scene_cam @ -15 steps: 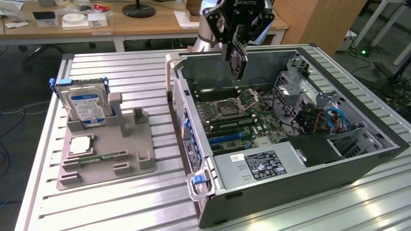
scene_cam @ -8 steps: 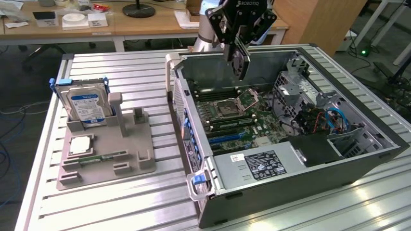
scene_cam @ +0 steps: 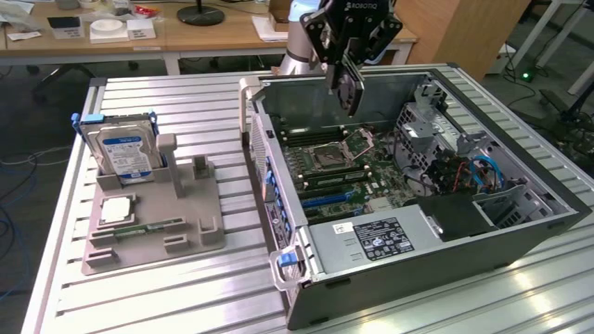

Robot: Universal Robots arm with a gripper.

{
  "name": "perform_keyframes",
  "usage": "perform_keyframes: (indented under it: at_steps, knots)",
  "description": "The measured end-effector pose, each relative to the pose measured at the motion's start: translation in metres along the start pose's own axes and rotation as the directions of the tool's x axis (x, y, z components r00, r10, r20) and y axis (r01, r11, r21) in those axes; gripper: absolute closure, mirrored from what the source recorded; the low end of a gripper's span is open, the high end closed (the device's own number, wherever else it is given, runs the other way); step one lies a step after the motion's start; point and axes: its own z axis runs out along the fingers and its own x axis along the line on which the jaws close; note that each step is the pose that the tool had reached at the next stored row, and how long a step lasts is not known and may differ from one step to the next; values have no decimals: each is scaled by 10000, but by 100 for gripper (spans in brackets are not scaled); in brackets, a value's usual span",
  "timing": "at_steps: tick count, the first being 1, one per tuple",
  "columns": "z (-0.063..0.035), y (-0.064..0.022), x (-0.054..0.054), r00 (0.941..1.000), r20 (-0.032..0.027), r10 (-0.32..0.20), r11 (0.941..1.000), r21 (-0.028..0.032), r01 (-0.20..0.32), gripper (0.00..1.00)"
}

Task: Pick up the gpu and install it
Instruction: 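Pick up the gpu and move the gpu toward the slot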

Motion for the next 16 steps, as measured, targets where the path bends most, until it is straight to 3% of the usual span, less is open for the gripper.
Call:
perform_keyframes:
  at_steps: [12,16]
  knots:
    - [15,1,-39,10000,4,0,10000,-1,0,72]
    - [18,2,-100,10000,4,0,10000,0,0,72]
